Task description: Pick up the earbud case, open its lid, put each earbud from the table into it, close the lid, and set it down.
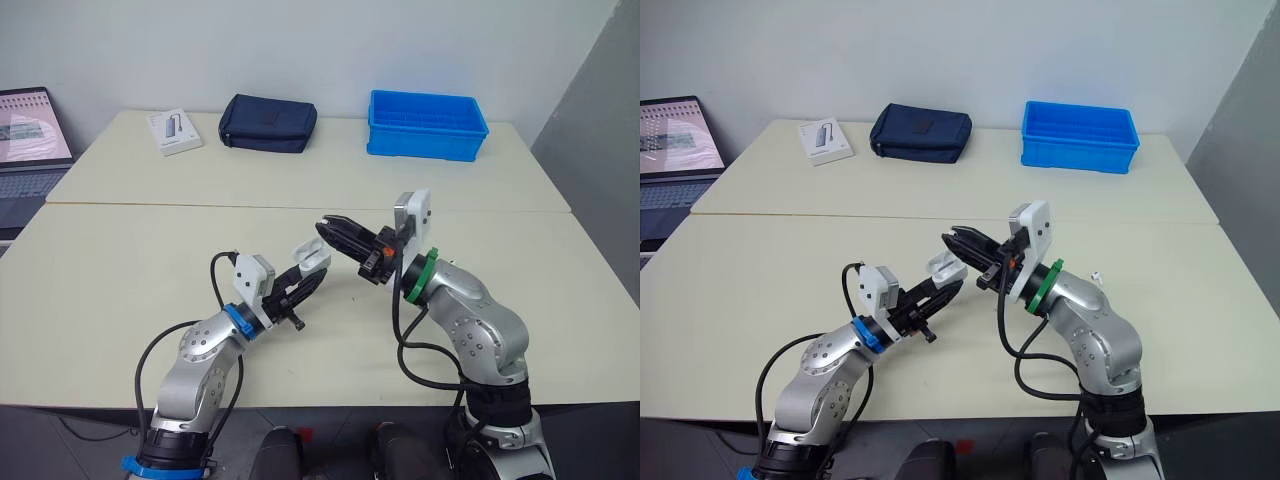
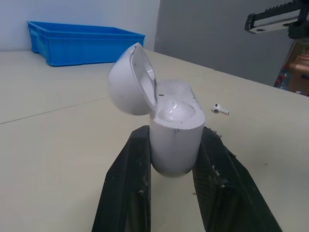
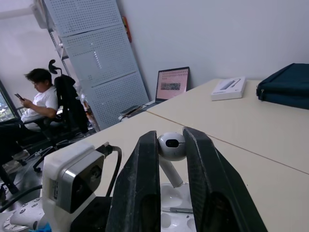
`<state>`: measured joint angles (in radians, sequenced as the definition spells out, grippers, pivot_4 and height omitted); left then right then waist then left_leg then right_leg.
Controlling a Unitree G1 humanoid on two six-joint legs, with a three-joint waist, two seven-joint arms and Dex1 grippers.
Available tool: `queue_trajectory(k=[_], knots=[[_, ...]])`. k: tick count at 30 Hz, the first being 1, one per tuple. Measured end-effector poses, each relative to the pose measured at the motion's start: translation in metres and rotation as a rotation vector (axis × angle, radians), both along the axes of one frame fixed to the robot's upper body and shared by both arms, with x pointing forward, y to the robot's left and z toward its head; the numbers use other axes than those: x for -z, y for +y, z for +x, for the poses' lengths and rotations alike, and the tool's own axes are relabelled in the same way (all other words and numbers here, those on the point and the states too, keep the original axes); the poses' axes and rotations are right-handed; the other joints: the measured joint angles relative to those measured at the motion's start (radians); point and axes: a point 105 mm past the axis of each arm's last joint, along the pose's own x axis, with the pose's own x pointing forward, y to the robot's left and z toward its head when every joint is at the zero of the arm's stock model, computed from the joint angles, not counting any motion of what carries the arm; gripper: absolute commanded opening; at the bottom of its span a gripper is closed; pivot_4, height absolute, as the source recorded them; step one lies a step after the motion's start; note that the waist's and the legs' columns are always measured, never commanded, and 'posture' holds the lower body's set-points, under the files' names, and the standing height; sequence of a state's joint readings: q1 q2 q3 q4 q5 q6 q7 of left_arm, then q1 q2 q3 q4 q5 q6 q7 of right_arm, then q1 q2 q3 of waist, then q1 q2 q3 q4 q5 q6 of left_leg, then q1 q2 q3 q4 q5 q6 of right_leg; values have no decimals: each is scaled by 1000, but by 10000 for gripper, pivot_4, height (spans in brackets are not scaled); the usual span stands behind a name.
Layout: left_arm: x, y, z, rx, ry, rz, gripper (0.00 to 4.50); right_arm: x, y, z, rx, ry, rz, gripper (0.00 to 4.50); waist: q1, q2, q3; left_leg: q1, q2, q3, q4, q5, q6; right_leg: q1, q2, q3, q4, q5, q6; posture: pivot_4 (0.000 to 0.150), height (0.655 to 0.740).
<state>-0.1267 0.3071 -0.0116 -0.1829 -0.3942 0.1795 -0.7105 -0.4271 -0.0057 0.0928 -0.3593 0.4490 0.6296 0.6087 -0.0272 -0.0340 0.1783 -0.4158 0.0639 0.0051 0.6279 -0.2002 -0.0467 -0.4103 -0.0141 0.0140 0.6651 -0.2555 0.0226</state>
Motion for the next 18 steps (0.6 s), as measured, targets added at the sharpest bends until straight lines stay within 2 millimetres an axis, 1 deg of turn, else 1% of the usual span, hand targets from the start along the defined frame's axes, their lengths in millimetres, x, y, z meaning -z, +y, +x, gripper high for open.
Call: queue_trajectory(k=[3,6,11,18], knots=[[-2,-1,1,3,-7,1,7915,10,10,-3,-21,6,-6,3652,0,0,0,0,1,0,0,0,0,0,1,0,0,0,0,1500,7400],[-4,-1,2,6,-15,2,7915,17,14,0,-14,3,-19,3652,0,0,0,0,0,0,0,0,0,0,1,0,0,0,0,1500,7400],[-7,-2,3,11,-24,4,7915,32,15,3,8,21,-28,3652,0,0,0,0,0,0,0,0,0,0,1,0,0,0,0,1500,7400],[-6,-2,2,22,-20,7,7915,39,18,7,28,13,-33,3652,0,0,0,0,1,0,0,0,0,0,1,0,0,0,0,1500,7400]])
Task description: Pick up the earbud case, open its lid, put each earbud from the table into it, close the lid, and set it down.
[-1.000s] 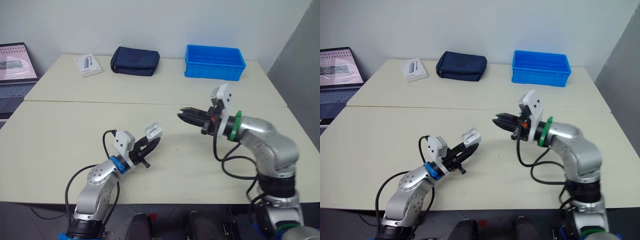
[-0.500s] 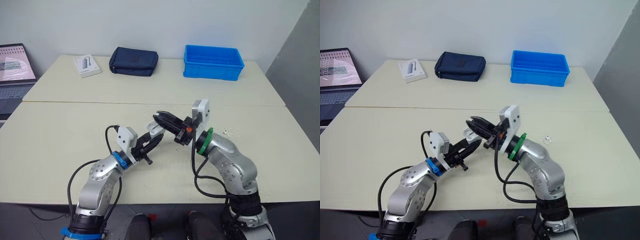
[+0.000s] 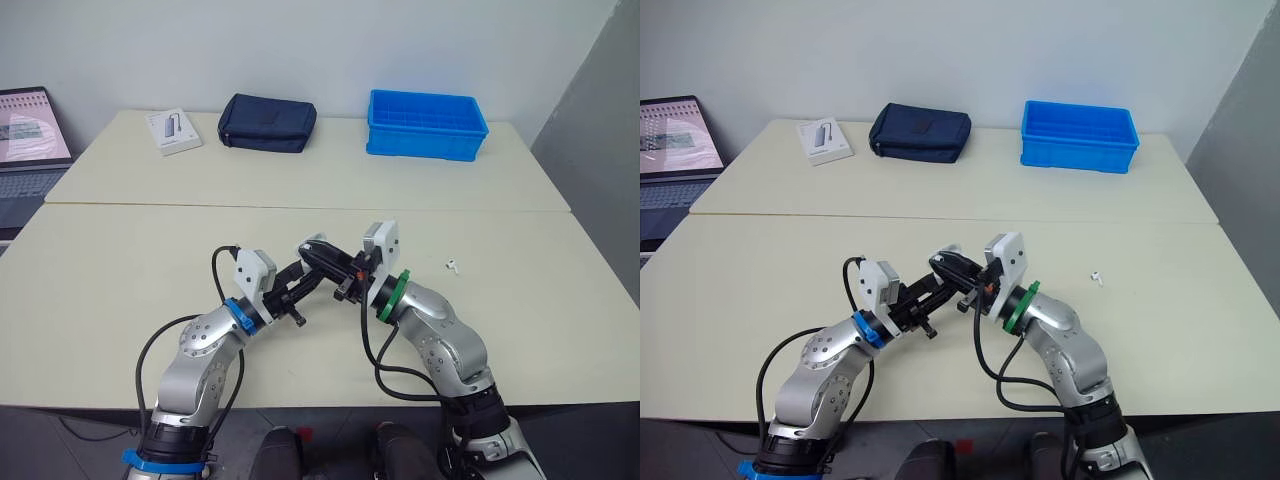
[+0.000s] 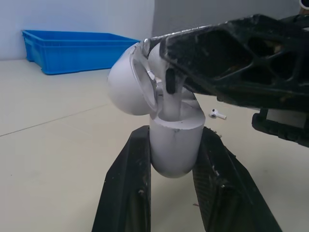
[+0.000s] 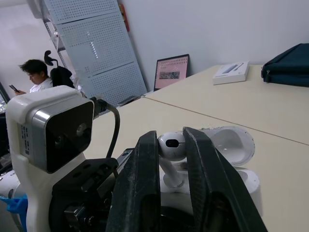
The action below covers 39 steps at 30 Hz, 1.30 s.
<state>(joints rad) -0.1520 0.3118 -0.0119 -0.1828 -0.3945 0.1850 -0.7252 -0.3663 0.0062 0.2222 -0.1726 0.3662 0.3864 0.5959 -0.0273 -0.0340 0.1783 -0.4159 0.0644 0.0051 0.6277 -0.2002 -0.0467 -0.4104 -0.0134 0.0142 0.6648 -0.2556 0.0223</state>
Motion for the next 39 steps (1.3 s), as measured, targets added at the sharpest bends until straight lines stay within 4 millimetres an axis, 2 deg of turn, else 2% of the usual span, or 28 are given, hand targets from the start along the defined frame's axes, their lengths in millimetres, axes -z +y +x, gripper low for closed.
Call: queue_trajectory(k=[24,36,39], knots=[[4,2,2,-14,29,10,7915,8,7,-2,42,33,22,3652,0,0,0,0,0,0,0,0,0,0,0,0,0,0,0,1500,7400],[5,3,2,-24,38,10,7915,11,4,0,74,44,17,3652,0,0,0,0,0,0,0,0,0,0,0,0,0,0,0,1500,7400],[6,4,3,-29,39,10,7916,12,3,0,79,28,2,14066,0,0,0,0,0,0,0,0,0,0,0,0,0,0,0,1500,7400]])
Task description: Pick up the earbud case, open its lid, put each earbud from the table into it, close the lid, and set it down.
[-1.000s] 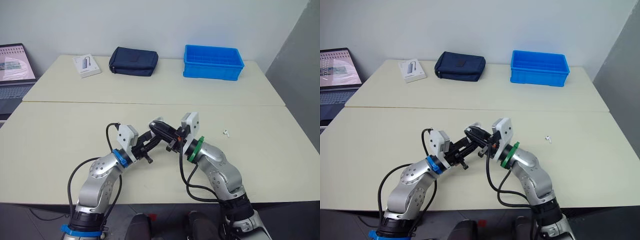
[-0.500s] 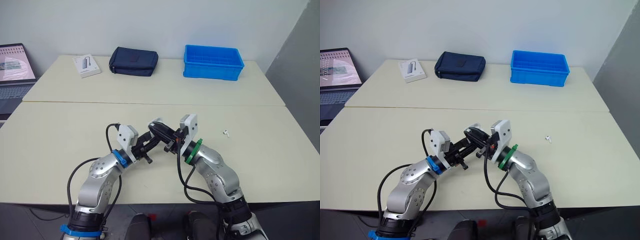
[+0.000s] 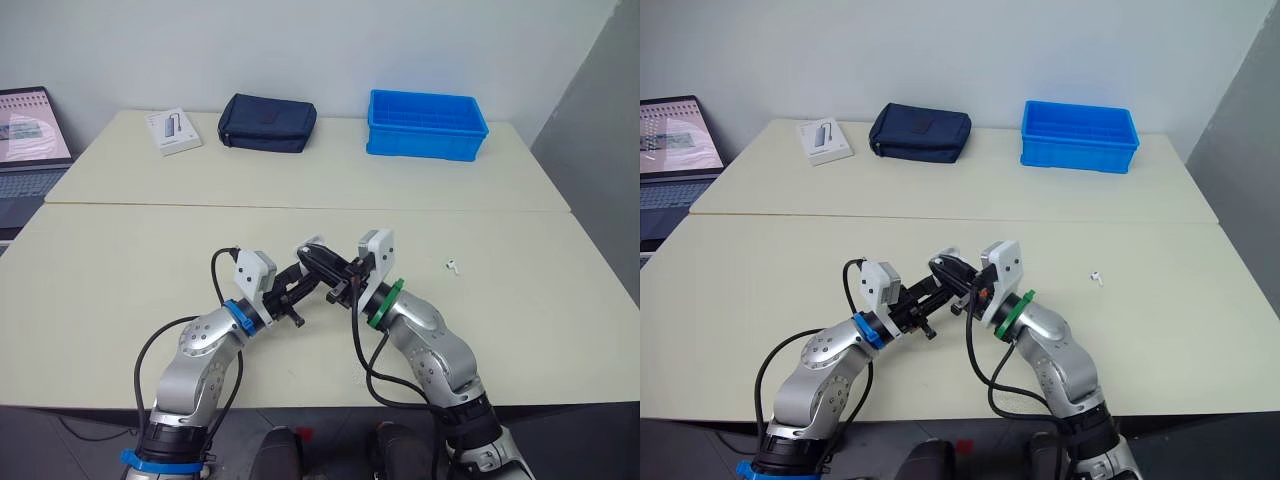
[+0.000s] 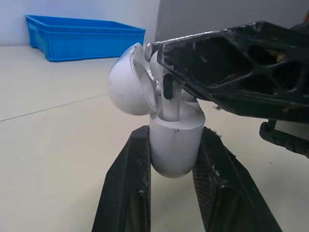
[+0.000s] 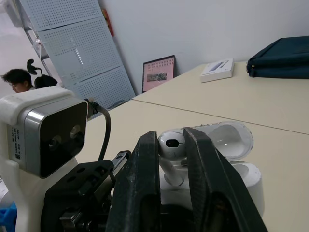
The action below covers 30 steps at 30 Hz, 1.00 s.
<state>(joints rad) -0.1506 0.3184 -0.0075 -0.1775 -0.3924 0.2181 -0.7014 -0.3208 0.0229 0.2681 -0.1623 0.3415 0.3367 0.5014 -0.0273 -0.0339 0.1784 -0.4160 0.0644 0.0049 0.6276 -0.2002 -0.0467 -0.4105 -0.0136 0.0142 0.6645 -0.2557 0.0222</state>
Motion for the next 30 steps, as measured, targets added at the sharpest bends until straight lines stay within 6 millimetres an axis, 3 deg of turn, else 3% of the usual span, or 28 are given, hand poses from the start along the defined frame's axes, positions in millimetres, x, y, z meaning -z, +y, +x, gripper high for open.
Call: queue_trajectory(k=[9,14,18,24,30], knots=[[-7,5,1,-18,-26,-5,7915,13,-9,2,48,16,-41,44815,1,0,0,0,0,1,0,0,0,0,-1,0,-1,0,0,1500,7400],[-9,3,1,-9,-31,-10,7915,5,-13,-1,43,1,-30,45000,0,0,0,0,0,0,0,0,0,0,0,0,0,0,0,1500,7400],[-9,3,1,-9,-32,-12,7915,-5,-32,-16,15,-65,-78,45000,3,0,0,-1,-1,0,0,0,0,0,-1,0,-1,0,0,1500,7400],[-8,4,2,-16,-30,-7,7915,-20,-86,-32,19,-109,-215,45000,3,0,0,-1,-1,0,0,0,0,0,-2,0,-1,-1,-1,1500,7400],[-3,11,5,-50,-36,20,7915,-4,-181,-38,179,-16,-549,45000,11,0,0,-1,-2,2,-1,0,0,0,-2,0,-4,-1,-2,1500,7400]])
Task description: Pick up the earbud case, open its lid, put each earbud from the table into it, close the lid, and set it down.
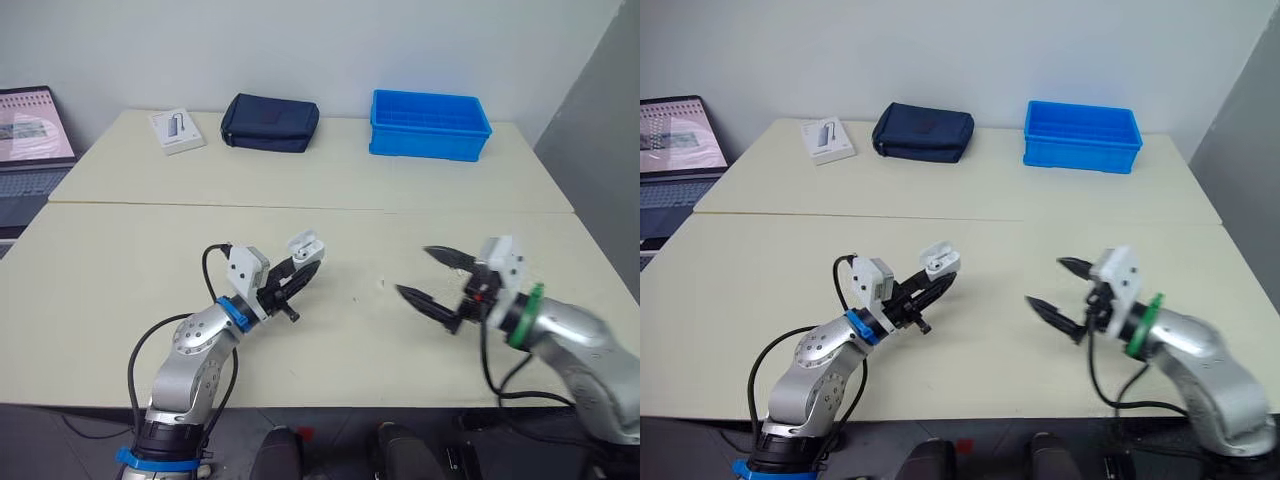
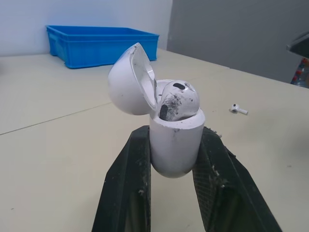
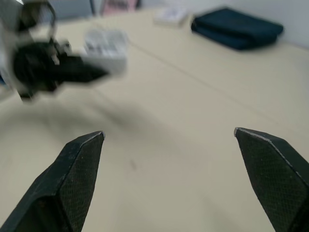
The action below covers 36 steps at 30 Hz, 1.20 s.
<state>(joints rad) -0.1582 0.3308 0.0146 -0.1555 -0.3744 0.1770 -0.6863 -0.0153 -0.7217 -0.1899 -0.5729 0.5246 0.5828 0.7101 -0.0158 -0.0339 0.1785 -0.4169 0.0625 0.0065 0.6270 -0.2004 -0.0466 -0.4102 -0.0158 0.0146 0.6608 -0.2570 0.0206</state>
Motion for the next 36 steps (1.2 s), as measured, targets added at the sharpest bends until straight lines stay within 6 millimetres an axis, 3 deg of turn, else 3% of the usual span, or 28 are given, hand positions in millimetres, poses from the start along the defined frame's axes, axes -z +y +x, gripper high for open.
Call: queue_trajectory(k=[5,12,16,20,27,34,36], knots=[[4,2,1,-11,-5,16,7915,14,-56,-18,123,98,-144,45000,5,0,0,1,0,0,0,0,0,0,0,0,0,0,0,1500,7400],[9,4,2,-21,8,22,7915,16,-83,-27,201,136,-193,45000,5,0,0,1,0,1,2,0,0,1,0,1,0,-1,-2,1500,7400],[10,4,2,-20,8,22,7915,10,-82,-17,208,103,-184,45000,4,0,0,1,-1,2,2,0,0,1,-1,2,0,-1,-1,1500,7400],[10,2,2,-18,5,22,7915,8,-71,14,266,63,-100,45000,-1,0,0,1,0,1,2,0,0,1,0,1,0,0,-1,1500,7400],[12,0,1,-15,5,26,7915,33,-63,71,339,107,-79,45000,-2,0,0,0,-1,1,1,0,0,1,0,2,-1,2,3,1500,7400],[15,-4,-1,-3,14,26,7915,72,-47,101,366,192,-29,45000,-2,0,0,0,0,1,0,0,0,0,1,1,1,2,3,1500,7400],[18,-3,-3,-8,23,27,7915,75,-48,105,384,186,-27,41303,-2,0,0,0,0,1,0,0,0,0,1,2,1,2,3,1500,7400]])
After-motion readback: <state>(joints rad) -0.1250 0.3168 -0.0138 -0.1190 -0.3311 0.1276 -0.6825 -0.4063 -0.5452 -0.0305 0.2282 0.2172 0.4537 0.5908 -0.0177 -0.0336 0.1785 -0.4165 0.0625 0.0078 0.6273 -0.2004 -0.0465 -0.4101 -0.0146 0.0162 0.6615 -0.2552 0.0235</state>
